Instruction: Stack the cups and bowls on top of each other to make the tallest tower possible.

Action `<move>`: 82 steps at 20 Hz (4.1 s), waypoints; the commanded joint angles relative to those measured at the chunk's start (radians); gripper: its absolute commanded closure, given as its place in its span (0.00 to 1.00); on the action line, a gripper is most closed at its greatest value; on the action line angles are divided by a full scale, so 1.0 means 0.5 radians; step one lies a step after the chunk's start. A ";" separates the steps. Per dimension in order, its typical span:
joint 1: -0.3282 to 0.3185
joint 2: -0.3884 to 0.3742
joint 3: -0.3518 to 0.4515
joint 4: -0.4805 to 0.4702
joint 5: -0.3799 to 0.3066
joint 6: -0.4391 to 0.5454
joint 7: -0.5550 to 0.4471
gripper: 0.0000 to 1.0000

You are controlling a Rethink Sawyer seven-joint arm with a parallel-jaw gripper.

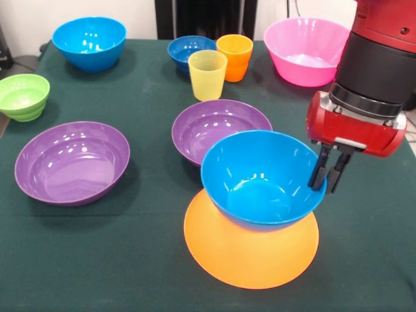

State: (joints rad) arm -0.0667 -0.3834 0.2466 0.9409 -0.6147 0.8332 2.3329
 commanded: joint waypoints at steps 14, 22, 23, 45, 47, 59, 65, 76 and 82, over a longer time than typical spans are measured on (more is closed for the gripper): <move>-0.018 -0.050 -0.040 0.383 0.003 0.114 -0.270 1.00; -0.029 -0.048 -0.020 0.421 0.063 0.122 -0.250 1.00; -0.027 -0.045 -0.019 0.417 0.064 0.120 -0.252 1.00; -0.016 0.008 0.022 0.323 0.092 0.068 -0.261 1.00; -0.015 0.012 0.027 0.311 0.096 0.067 -0.259 1.00; -0.052 0.020 0.093 0.316 0.110 -0.030 -0.309 1.00; -0.060 0.015 0.105 0.326 0.120 -0.039 -0.316 1.00; -0.106 0.031 0.189 0.334 0.158 -0.138 -0.380 1.00; -0.129 0.038 0.240 0.345 0.177 -0.167 -0.385 1.00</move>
State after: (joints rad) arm -0.1173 -0.4259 0.2513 1.0490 -0.5400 0.8039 2.3329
